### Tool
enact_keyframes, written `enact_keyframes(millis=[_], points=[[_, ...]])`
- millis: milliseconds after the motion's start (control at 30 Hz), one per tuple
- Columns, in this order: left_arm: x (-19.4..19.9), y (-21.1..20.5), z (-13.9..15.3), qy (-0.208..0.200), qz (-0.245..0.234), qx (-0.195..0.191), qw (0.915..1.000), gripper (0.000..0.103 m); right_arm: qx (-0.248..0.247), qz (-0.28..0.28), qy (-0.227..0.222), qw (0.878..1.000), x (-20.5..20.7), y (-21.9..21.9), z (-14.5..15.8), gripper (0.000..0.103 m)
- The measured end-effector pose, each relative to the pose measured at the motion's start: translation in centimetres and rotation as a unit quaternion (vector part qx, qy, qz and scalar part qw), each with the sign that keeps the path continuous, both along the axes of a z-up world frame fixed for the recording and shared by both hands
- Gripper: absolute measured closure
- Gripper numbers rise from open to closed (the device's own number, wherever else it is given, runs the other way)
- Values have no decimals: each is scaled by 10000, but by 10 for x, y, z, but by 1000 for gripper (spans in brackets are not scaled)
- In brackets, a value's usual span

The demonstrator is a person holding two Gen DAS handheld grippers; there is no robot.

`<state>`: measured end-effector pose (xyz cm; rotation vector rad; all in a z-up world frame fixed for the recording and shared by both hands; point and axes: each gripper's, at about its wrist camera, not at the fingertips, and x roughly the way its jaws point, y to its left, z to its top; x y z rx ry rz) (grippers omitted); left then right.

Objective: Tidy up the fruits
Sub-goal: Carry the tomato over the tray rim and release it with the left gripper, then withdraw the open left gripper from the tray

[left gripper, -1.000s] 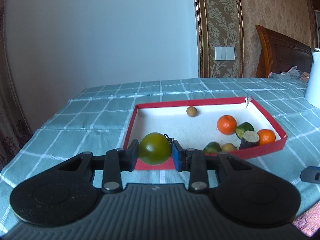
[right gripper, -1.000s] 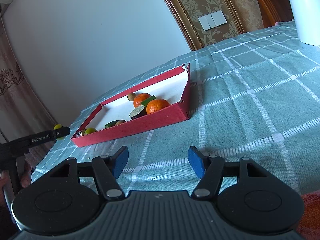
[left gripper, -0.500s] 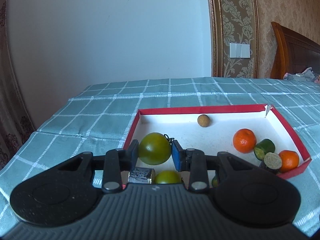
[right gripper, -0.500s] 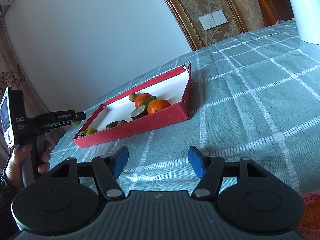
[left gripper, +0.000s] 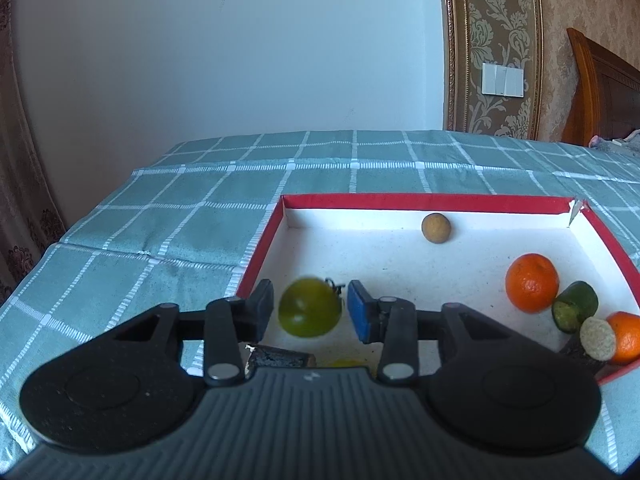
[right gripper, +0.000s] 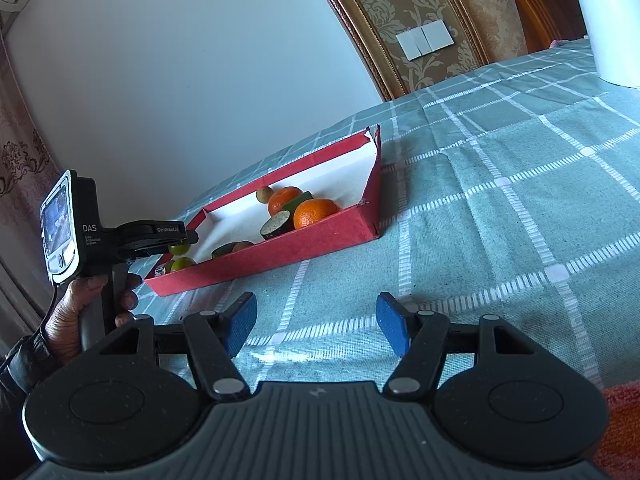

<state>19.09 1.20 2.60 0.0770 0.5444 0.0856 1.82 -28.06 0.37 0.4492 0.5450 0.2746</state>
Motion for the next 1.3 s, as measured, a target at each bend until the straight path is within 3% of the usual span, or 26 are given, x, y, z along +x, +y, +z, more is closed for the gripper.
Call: enact_keyframes(millis=[33,167,267,333,467,633,700,867,1300], points=[[0,0,-1,-13,45,22,10000,41,-1,0,0,10000,0,0,0,38],[-3,-2,-1,-89,43,147,9998,22,0,-2,-2,10000,0,0,0,38],[-10,-5,1,-178,55,282,9994,16,1,-15,0,10000,0,0,0,38],[-18,-5,5,-204,46,225,9995,15,-3,-16,5,10000,0,-1,-1,37],[-44,-7,13,-279,-8,94,9996,3,2,-18,16,10000,0,-1,-1,37],[-87,-19,22,-434,-177,47,9989,0,-328,-123,182,9992,6,8,3,37],[-103,-25,26,-493,-250,4,9985,0,-456,-157,250,9985,6,16,8,27],[-129,-37,28,-382,-425,-187,9982,0,-798,-34,238,9965,5,50,23,25],[-153,-30,21,-339,-397,-173,9985,0,-867,211,218,9958,10,90,22,25]])
